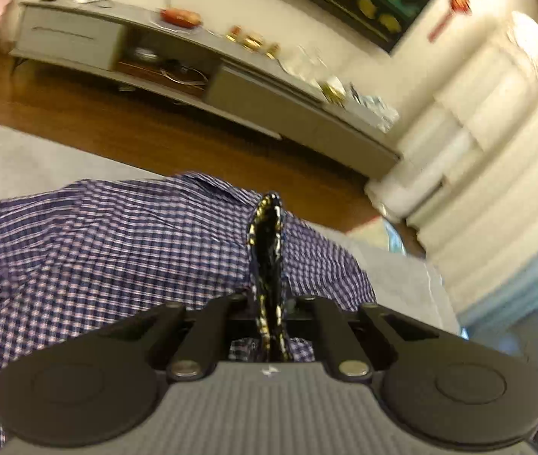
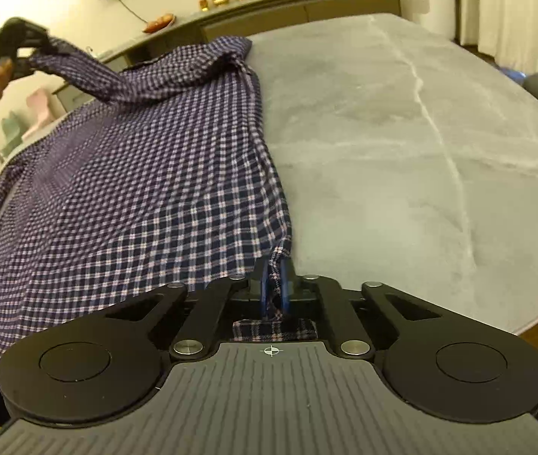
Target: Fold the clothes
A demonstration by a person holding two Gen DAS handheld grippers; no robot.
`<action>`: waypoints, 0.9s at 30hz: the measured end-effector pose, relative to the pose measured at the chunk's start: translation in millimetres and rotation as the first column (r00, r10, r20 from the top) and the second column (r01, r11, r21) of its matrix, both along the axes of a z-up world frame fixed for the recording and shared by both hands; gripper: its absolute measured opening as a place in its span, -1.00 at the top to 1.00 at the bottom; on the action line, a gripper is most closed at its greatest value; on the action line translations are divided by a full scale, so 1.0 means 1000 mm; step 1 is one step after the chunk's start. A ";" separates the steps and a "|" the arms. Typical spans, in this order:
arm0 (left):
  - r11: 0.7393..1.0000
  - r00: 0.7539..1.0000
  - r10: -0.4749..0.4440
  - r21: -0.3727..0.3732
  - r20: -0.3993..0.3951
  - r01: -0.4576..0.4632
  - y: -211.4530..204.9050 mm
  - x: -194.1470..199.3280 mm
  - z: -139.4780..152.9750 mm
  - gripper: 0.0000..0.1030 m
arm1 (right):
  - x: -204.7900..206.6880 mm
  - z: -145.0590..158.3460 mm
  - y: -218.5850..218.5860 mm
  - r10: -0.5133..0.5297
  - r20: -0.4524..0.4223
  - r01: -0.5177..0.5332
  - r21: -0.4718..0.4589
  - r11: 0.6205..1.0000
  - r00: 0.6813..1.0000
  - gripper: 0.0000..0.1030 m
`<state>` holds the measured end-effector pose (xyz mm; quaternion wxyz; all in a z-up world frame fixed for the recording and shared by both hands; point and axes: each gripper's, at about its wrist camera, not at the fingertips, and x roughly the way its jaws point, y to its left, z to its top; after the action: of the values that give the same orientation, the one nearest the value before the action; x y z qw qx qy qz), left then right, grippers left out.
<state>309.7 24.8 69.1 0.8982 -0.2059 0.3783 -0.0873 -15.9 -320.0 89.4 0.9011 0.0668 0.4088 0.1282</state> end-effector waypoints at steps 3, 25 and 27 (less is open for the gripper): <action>0.998 0.998 -0.047 0.034 0.046 0.045 -0.021 0.019 0.022 0.89 | -0.005 0.006 -0.001 -0.002 0.037 0.002 -0.013 1.000 0.999 1.00; 0.989 0.949 0.148 -0.059 0.278 -0.137 0.047 0.007 0.123 0.88 | -0.043 0.032 0.029 0.221 0.222 -0.198 -0.121 0.973 0.950 1.00; 0.981 0.930 0.191 -0.081 0.315 -0.174 0.060 0.005 0.139 0.88 | -0.051 0.036 0.040 0.286 0.266 -0.260 -0.130 0.957 0.921 1.00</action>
<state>314.9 85.2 208.3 0.9465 -0.2463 0.2037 -0.0458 -67.3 -280.4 125.0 0.9254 -0.0513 0.2872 0.2418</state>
